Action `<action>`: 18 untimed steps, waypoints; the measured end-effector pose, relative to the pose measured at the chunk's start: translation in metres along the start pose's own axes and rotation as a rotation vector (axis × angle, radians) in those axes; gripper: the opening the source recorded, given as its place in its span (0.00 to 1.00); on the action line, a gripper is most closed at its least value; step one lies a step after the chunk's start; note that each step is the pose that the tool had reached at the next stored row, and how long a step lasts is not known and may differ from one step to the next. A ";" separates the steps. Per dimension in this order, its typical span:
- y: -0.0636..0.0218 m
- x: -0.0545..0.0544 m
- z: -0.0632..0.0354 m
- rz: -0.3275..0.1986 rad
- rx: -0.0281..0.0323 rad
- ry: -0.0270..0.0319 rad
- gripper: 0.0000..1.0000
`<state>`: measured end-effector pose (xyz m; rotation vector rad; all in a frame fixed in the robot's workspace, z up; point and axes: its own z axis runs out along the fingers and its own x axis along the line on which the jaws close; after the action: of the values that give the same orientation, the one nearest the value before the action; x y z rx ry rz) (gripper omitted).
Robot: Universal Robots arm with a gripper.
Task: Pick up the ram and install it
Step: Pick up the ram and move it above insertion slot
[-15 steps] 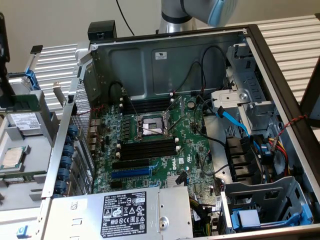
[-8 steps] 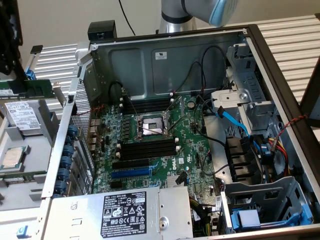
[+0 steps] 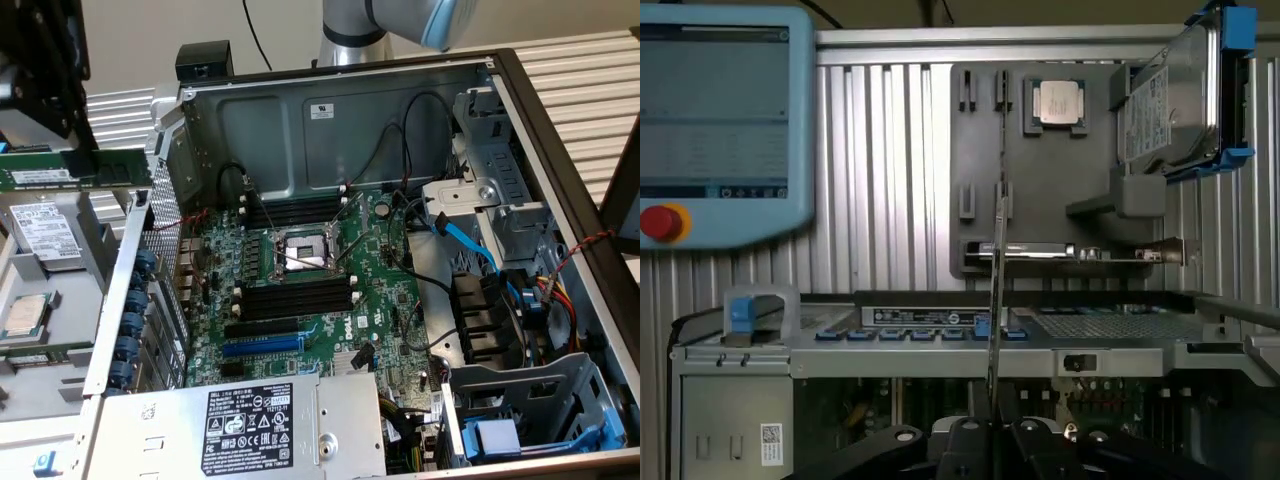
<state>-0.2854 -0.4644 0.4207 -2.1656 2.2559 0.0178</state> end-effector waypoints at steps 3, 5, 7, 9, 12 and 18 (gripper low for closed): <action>-0.0140 -0.001 -0.0001 0.000 -0.0001 0.0000 0.14; -0.0232 -0.001 0.0000 0.000 0.0000 -0.0003 0.14; -0.0321 -0.001 -0.0001 0.000 -0.0002 -0.0009 0.14; -0.0384 -0.002 0.0000 0.000 -0.0002 -0.0024 0.14; -0.0422 -0.002 0.0001 0.000 -0.0001 -0.0032 0.14; -0.0474 -0.002 0.0000 0.002 -0.0008 -0.0060 0.14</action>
<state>-0.2380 -0.4645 0.4208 -2.1612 2.2548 0.0252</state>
